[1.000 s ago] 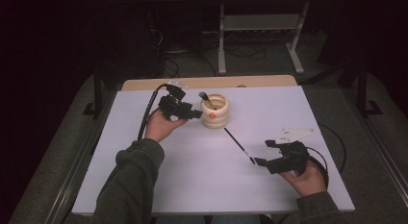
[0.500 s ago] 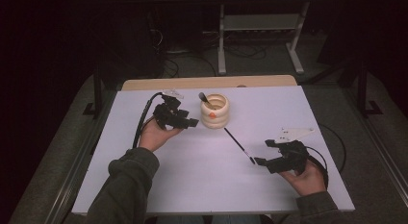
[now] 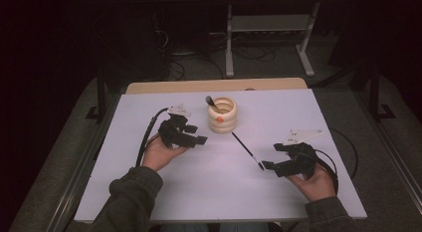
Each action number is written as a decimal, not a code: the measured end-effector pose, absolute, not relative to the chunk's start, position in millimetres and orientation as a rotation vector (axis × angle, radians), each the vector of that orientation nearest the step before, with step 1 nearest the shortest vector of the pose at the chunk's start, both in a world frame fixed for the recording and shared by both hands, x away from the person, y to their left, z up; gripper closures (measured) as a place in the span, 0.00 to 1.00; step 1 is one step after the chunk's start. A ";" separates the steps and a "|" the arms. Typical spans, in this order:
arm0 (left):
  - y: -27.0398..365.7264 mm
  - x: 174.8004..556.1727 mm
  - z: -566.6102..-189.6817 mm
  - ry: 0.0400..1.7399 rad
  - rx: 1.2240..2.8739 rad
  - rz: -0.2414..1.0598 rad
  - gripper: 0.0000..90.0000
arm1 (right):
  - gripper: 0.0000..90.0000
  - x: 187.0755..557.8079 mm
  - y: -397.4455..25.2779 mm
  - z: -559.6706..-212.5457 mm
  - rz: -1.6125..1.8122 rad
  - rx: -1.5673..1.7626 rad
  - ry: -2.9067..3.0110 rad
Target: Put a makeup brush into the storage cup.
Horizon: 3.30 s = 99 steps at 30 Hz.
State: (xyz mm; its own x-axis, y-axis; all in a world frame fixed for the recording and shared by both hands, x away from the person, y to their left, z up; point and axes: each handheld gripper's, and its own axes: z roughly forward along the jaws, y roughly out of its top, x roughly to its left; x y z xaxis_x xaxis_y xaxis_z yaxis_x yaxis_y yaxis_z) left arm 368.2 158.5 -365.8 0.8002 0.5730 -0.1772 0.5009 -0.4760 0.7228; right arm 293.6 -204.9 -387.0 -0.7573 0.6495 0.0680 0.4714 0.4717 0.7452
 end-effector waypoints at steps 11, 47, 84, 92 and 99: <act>167.3 344.5 -376.9 0.769 2.179 0.128 0.41 | 0.28 305.4 -197.4 -388.4 1.106 1.043 2.550; 197.0 293.4 -415.2 0.758 2.175 0.167 0.38 | 0.43 358.0 -146.8 -381.7 0.921 1.097 2.638; 203.0 292.0 -411.6 0.746 2.152 0.189 0.36 | 0.83 375.0 -122.5 -421.7 0.635 1.199 2.696; 202.9 292.2 -411.9 0.750 2.155 0.184 0.37 | 0.87 372.4 -116.4 -424.9 0.568 1.224 2.668; 203.4 293.6 -411.6 0.742 2.158 0.192 0.37 | 0.93 370.2 -110.7 -424.8 0.535 1.245 2.653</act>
